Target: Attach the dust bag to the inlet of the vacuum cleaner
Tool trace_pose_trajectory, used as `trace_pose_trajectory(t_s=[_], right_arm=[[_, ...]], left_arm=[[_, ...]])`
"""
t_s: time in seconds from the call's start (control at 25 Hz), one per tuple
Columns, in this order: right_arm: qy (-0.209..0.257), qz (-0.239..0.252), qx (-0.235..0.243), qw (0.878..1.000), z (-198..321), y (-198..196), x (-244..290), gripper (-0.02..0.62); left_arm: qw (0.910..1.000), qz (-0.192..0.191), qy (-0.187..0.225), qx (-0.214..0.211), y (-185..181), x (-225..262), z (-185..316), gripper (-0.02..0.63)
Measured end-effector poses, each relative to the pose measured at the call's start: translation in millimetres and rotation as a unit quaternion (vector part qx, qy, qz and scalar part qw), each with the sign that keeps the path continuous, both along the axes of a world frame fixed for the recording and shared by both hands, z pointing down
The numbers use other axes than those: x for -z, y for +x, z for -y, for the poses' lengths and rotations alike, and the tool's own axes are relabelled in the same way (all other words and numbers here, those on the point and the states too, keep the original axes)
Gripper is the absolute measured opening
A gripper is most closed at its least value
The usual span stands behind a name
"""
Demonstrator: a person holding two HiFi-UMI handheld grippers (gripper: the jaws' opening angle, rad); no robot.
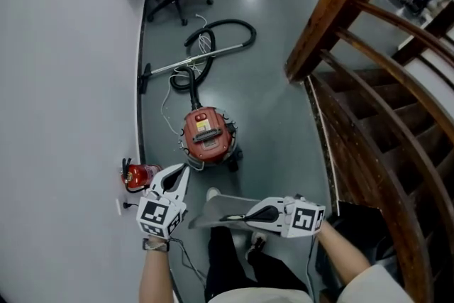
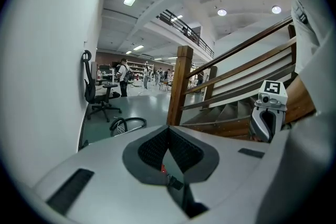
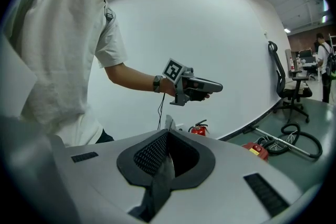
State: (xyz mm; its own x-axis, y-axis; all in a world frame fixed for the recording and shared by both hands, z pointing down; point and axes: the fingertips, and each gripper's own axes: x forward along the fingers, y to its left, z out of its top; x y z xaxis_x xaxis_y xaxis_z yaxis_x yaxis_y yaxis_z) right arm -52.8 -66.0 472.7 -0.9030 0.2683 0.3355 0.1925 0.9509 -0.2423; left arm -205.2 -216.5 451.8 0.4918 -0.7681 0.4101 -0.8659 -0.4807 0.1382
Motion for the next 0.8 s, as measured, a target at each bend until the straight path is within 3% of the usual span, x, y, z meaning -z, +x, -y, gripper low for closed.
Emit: trace_pose_trajectory(t_s=[0.48,0.8], right_arm=[[-0.023,-0.042,0.046,0.998,16,-4,-73,0.031],[-0.033,-0.056,0.062,0.996,21,-5,-125,0.031]], left_arm=[[0.9995,-0.012,-0.024,-0.019,3,-76,34,0.0],[0.9982,0.023,-0.044,-0.034,12,-128,46,0.033]])
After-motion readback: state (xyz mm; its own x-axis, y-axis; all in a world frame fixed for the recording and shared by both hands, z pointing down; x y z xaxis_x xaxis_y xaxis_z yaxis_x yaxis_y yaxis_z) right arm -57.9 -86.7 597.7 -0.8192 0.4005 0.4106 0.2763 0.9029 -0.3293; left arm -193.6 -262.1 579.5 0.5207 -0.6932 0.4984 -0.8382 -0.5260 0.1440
